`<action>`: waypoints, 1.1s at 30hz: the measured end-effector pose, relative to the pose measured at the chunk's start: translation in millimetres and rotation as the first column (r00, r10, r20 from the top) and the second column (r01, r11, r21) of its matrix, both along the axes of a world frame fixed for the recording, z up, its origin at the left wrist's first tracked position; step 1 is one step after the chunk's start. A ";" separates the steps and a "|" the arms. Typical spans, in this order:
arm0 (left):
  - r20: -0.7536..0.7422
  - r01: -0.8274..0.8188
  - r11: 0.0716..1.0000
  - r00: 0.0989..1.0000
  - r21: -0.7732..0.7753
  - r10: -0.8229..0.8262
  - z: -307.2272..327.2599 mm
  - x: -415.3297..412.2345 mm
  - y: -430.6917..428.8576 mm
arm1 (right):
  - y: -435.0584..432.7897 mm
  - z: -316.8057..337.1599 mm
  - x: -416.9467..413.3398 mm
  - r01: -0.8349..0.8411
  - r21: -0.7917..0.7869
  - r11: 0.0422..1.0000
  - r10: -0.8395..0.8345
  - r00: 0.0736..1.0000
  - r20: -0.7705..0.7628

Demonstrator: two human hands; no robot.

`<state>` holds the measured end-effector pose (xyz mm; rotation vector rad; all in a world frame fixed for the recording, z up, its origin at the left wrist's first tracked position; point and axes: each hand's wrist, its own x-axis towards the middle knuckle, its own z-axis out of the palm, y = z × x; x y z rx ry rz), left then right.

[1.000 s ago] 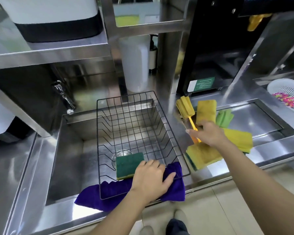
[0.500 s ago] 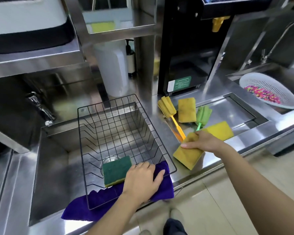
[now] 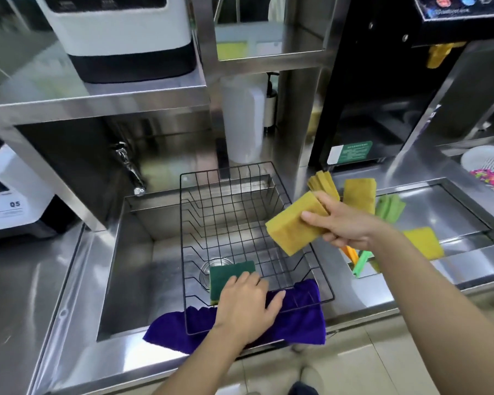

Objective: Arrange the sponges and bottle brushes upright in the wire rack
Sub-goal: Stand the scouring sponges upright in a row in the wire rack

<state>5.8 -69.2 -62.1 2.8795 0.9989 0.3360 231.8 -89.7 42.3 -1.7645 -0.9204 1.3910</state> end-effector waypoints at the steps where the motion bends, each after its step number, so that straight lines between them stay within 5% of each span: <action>1: 0.012 -0.020 1.000 1.000 0.008 0.020 0.6 -3.2 1.4 | 6.2 -2.3 -7.6 -0.016 0.018 1.000 0.017 1.000 -0.026; 7: 0.033 -0.111 0.994 0.993 0.001 0.111 1.9 -21.1 8.6 | 39.6 -17.2 -36.5 0.075 0.153 0.985 -0.043 0.979 -0.201; 17: 0.027 -0.145 0.989 0.989 -0.005 0.145 0.0 -20.9 8.6 | 78.7 -58.3 -60.9 0.301 0.058 0.952 -0.281 0.931 -0.232; 33: 0.058 -0.156 0.988 0.986 -0.001 0.156 -1.0 -19.6 6.0 | 84.6 -103.8 -94.0 0.081 -0.112 0.990 -0.086 0.995 -0.044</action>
